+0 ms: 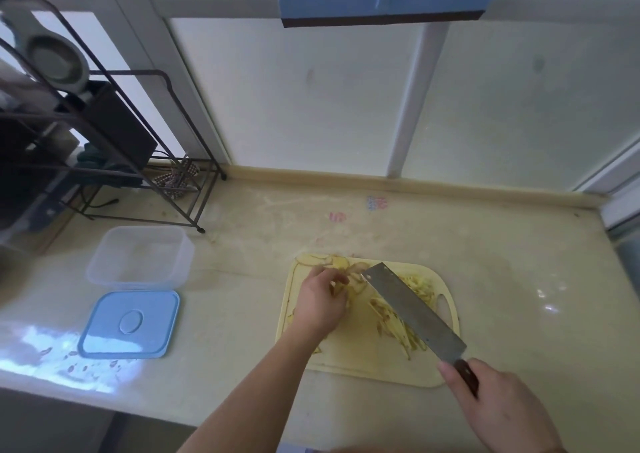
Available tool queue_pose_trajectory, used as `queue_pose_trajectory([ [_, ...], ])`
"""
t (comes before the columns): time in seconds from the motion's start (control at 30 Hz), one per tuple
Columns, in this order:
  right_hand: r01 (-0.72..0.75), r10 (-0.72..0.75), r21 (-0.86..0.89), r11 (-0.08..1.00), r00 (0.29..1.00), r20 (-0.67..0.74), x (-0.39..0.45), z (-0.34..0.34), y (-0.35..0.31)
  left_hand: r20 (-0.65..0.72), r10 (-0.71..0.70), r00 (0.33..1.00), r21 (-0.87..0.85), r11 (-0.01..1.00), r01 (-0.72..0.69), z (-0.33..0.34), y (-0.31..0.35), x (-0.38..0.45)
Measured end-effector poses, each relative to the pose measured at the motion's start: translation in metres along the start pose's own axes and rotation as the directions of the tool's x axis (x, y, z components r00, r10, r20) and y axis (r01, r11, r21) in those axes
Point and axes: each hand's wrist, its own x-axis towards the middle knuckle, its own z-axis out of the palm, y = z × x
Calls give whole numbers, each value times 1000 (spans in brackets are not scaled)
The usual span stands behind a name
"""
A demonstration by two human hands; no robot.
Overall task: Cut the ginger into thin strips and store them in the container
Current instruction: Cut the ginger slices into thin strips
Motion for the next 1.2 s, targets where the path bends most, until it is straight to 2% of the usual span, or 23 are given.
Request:
queue_pose_trajectory([
  [0.07,0,1,29,1000,1000,-10,-1,2,-1,125,-19,992,-27,999,23,-1,3,-13],
  [0.1,2,-1,34,999,1000,-19,-2,3,-1,202,10,979,-8,1000,-8,1,4,-21],
  [0.2,14,-14,37,999,1000,-9,1,5,-6,319,153,935,172,961,-215,17,0,-39],
  [0.37,18,-24,66,998,996,84,6,-1,-20,234,224,946,445,841,-309,33,-6,-54],
  [0.43,13,-17,42,999,996,90,7,-1,-21,172,267,948,475,821,-318,39,-8,-59],
  [0.57,29,-28,-7,1000,996,84,8,1,-17,185,238,953,512,805,-300,47,-9,-64],
  [0.73,5,-2,-23,1000,992,128,9,2,-14,149,225,963,469,841,-269,53,-15,-62],
  [0.97,54,-58,52,997,996,64,7,7,-9,140,244,959,403,871,-281,45,-13,-69],
  [1.07,72,-74,63,995,997,32,8,9,-7,121,238,964,321,910,-264,44,-18,-71],
  [1.2,87,-93,111,990,995,42,6,8,-5,98,214,972,261,937,-233,39,-20,-72],
])
